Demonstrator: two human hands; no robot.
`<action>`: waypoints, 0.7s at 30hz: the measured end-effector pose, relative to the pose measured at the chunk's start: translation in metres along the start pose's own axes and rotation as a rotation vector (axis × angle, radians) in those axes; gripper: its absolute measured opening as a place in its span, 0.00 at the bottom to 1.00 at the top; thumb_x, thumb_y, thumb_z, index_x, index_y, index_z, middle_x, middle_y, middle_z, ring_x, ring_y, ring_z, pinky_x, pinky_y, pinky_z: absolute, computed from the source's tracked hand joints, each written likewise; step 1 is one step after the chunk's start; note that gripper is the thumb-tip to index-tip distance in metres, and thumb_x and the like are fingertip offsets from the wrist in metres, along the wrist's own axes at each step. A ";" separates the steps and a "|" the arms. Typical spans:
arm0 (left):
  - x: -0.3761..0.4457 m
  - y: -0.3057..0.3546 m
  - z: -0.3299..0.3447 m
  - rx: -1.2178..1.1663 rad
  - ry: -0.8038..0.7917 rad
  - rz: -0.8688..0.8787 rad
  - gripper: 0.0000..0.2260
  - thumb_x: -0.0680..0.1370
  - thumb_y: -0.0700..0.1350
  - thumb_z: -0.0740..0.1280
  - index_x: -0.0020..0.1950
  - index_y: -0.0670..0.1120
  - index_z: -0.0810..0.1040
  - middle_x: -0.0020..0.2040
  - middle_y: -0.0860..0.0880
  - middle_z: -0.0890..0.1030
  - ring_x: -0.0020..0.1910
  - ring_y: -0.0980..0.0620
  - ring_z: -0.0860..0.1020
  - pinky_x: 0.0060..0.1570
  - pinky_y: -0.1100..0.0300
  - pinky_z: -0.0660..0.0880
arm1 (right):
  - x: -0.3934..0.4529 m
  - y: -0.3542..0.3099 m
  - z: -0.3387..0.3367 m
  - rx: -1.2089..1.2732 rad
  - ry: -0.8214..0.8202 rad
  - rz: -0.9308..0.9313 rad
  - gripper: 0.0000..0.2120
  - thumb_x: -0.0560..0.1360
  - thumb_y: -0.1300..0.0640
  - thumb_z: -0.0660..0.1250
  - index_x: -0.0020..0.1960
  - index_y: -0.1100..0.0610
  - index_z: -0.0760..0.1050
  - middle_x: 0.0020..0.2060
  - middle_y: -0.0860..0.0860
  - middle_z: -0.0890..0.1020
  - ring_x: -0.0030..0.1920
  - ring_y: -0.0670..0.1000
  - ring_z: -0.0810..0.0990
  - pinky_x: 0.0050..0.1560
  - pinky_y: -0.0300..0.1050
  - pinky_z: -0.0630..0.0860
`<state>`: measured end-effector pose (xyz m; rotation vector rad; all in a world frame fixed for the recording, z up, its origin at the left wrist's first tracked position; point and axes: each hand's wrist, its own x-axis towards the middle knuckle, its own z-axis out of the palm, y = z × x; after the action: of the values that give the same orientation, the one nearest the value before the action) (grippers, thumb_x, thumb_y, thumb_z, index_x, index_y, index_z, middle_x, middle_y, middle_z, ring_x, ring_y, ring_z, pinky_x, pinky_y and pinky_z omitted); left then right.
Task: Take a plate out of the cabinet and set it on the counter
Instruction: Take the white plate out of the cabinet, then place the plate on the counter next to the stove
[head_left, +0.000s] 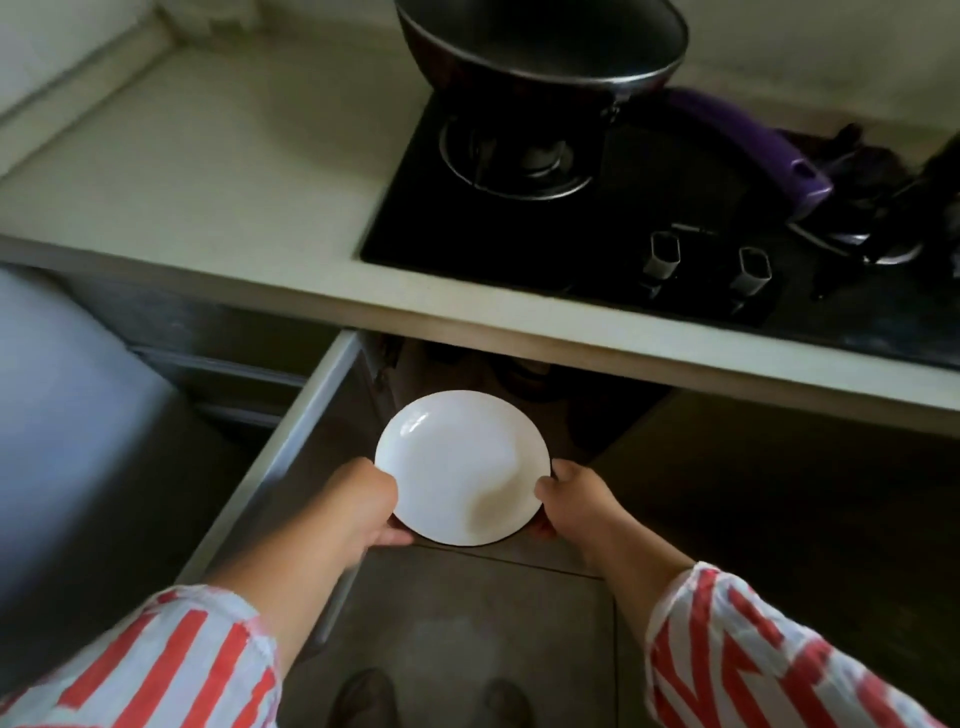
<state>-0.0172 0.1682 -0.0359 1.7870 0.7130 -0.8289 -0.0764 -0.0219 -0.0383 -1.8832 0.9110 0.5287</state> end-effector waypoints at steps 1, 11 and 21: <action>-0.010 -0.001 -0.007 -0.009 0.015 -0.007 0.20 0.78 0.34 0.54 0.70 0.40 0.66 0.62 0.42 0.72 0.44 0.42 0.78 0.30 0.53 0.79 | -0.009 -0.007 -0.001 -0.016 -0.013 -0.019 0.09 0.78 0.60 0.55 0.52 0.57 0.73 0.33 0.52 0.77 0.30 0.50 0.77 0.31 0.40 0.74; -0.068 0.030 -0.088 -0.173 0.138 0.091 0.17 0.78 0.36 0.58 0.67 0.40 0.71 0.63 0.39 0.73 0.55 0.39 0.78 0.31 0.52 0.82 | -0.054 -0.092 -0.001 -0.024 -0.119 -0.245 0.08 0.78 0.60 0.56 0.49 0.58 0.74 0.37 0.53 0.77 0.37 0.51 0.78 0.34 0.39 0.79; -0.079 0.117 -0.132 -0.352 0.223 0.333 0.09 0.80 0.37 0.55 0.55 0.45 0.73 0.43 0.47 0.76 0.42 0.46 0.78 0.33 0.55 0.77 | -0.045 -0.203 -0.003 0.045 -0.096 -0.431 0.11 0.78 0.62 0.55 0.56 0.54 0.72 0.39 0.55 0.79 0.39 0.55 0.82 0.39 0.48 0.83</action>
<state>0.0552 0.2467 0.1254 1.6277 0.6345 -0.2652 0.0529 0.0483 0.1087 -1.9221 0.4298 0.3284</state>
